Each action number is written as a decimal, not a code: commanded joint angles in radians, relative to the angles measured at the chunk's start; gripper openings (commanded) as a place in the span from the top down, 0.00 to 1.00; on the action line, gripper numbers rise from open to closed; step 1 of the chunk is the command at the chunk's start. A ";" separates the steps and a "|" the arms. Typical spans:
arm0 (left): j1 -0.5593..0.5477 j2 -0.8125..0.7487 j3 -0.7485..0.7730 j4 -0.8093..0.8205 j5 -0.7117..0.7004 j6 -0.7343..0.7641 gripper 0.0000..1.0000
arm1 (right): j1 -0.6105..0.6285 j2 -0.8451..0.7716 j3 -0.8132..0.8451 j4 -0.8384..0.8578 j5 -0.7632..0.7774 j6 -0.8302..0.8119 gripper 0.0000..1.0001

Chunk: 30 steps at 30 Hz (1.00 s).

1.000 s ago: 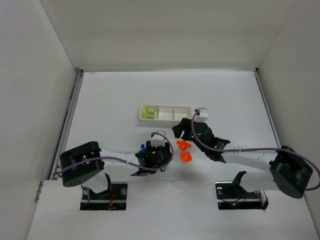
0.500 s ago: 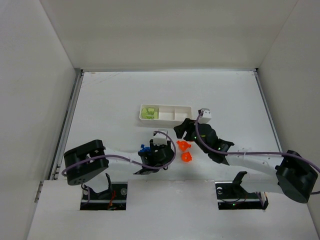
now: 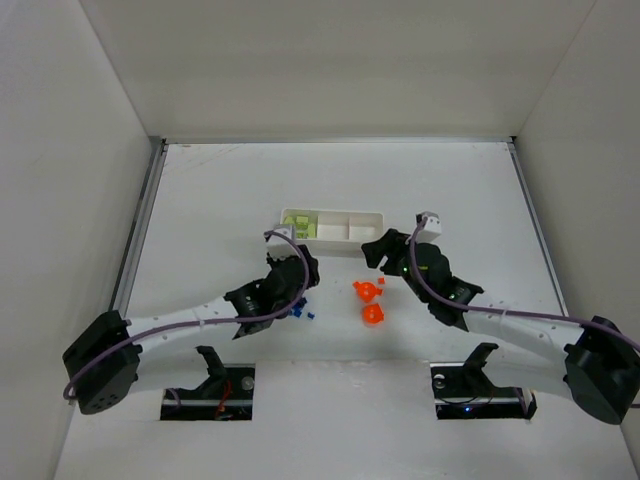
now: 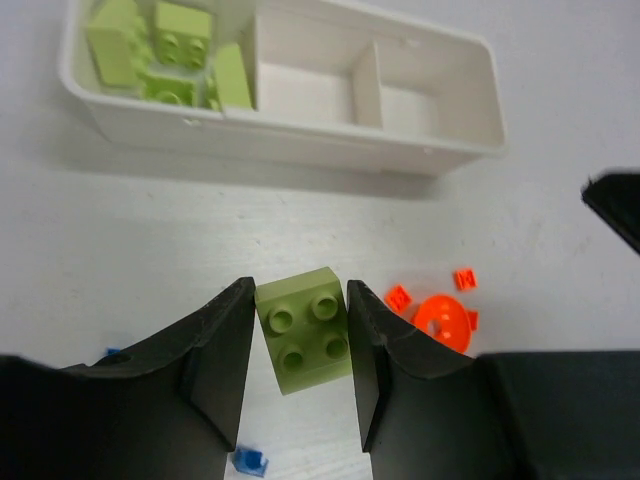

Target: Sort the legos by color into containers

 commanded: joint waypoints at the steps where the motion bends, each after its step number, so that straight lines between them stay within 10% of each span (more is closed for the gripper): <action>1: 0.109 -0.041 0.027 -0.027 0.053 0.065 0.75 | -0.001 -0.010 -0.014 0.027 -0.015 0.004 0.28; 11: 0.442 0.224 0.279 0.079 0.238 0.151 0.75 | 0.065 0.055 -0.003 0.044 0.008 0.023 0.28; 23: 0.464 0.441 0.388 0.090 0.245 0.185 0.59 | 0.179 0.130 0.026 0.059 0.024 0.020 0.30; 30: 0.455 0.372 0.350 0.081 0.239 0.182 0.49 | 0.330 0.269 0.090 0.033 0.053 0.015 0.55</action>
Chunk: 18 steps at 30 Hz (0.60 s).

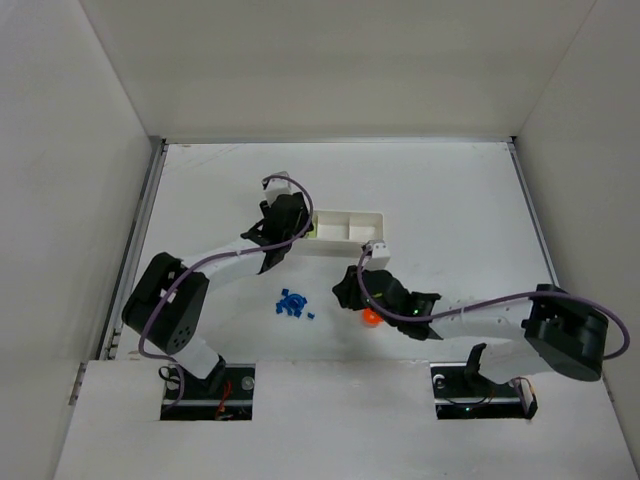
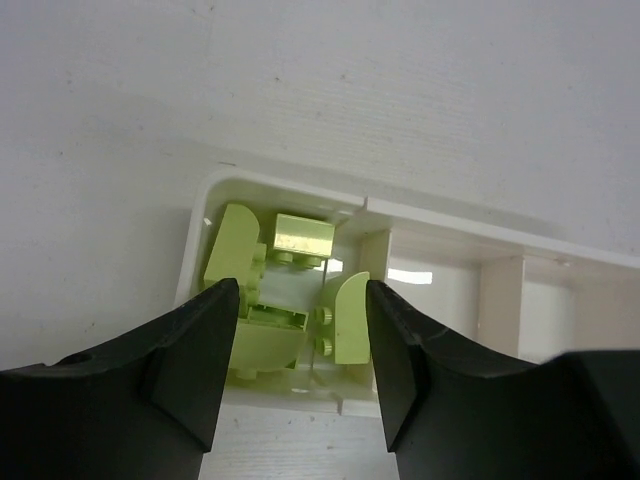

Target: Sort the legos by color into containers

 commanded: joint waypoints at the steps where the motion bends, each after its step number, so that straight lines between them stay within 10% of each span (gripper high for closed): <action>1: -0.004 -0.096 -0.010 0.021 -0.010 0.009 0.49 | 0.082 0.067 0.072 0.020 0.050 0.000 0.60; 18: -0.151 -0.653 -0.410 -0.281 -0.105 -0.100 0.70 | 0.291 0.349 0.247 -0.077 0.176 -0.020 0.46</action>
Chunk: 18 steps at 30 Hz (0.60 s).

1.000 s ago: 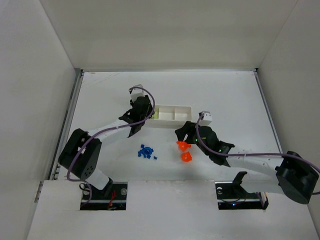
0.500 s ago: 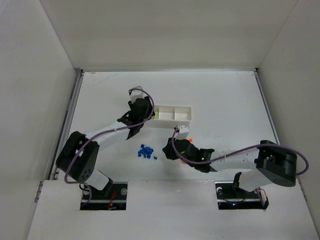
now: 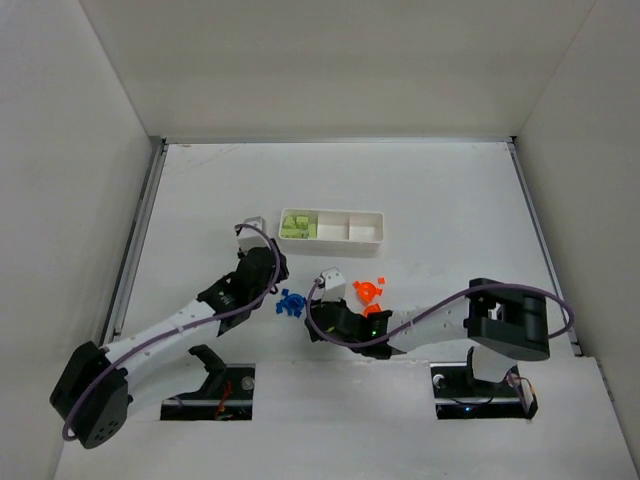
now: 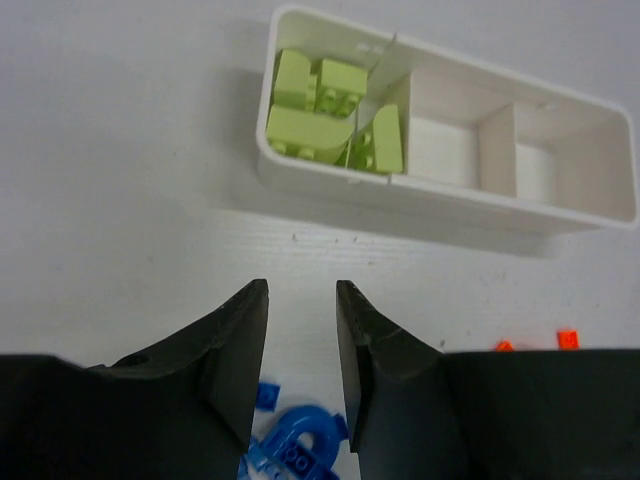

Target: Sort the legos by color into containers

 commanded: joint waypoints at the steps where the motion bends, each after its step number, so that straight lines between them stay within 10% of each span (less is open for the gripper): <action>1: -0.028 -0.111 -0.052 -0.152 -0.036 -0.062 0.69 | 0.000 0.016 0.043 -0.013 0.050 -0.004 0.46; 18: -0.217 -0.159 -0.132 -0.353 -0.062 -0.332 0.73 | -0.025 0.091 0.077 0.012 0.055 -0.024 0.58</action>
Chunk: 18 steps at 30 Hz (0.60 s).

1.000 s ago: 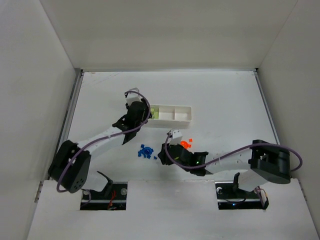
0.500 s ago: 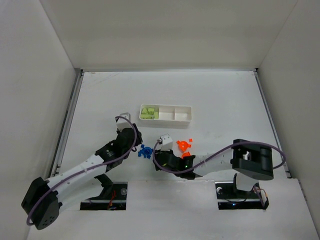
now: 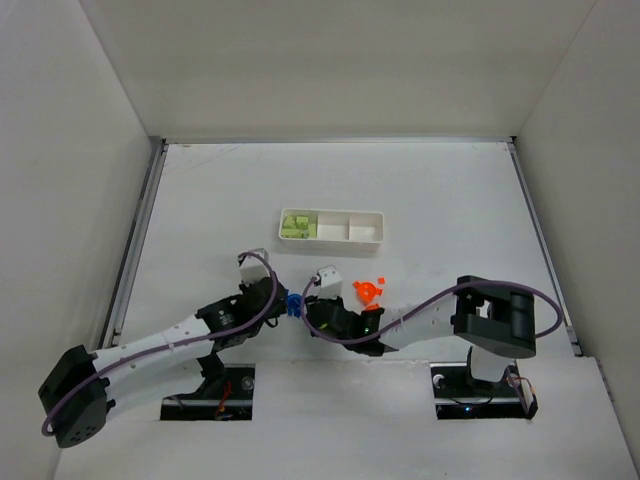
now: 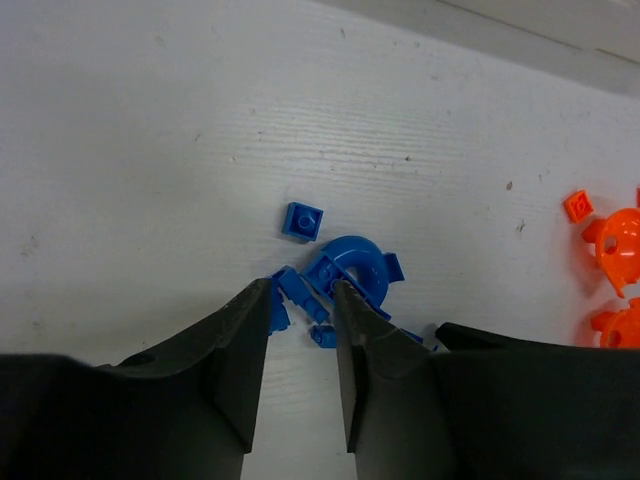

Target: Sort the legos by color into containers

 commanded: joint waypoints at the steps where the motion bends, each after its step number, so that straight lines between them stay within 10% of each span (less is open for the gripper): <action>1: -0.023 0.016 -0.016 -0.025 -0.031 -0.082 0.74 | -0.011 0.024 0.033 0.029 0.018 -0.012 0.58; 18: -0.034 0.145 -0.018 -0.036 -0.039 -0.139 0.67 | -0.046 -0.101 -0.018 0.078 -0.009 -0.010 0.78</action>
